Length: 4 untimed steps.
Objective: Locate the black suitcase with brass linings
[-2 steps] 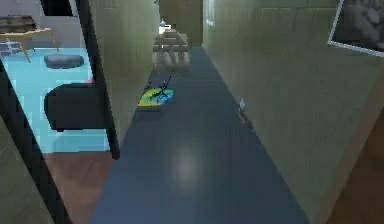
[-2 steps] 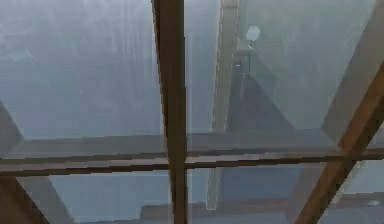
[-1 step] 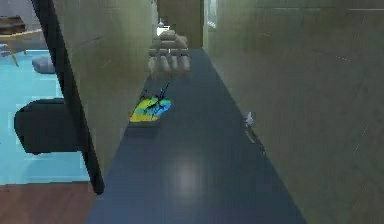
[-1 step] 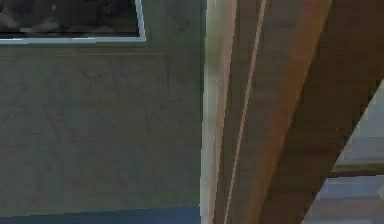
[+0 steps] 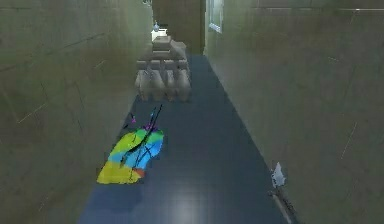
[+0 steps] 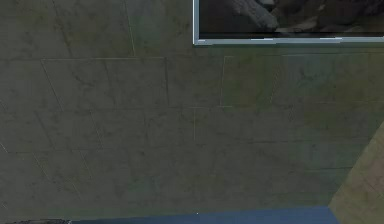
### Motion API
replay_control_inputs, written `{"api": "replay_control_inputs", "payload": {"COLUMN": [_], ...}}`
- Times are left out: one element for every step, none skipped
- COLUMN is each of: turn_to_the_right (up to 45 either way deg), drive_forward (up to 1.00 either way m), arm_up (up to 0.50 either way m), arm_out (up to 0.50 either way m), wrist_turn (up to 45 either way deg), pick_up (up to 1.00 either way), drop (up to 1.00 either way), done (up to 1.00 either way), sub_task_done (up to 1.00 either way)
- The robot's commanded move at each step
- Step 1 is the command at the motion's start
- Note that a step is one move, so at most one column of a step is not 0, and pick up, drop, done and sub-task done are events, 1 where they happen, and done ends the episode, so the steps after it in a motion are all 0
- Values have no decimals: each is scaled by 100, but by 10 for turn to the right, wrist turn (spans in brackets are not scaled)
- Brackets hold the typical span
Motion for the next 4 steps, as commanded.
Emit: {"api": "replay_control_inputs", "payload": {"turn_to_the_right": [30, 0, 0, 0], "drive_forward": [0, 100, 100, 90], "arm_up": [0, 0, 0, 0], "arm_out": [0, 0, 0, 0], "wrist_turn": [0, 0, 0, 0], "pick_up": [0, 0, 0, 0], "drop": [0, 0, 0, 0], "done": [0, 0, 0, 0], "sub_task_done": [0, 0, 0, 0]}}
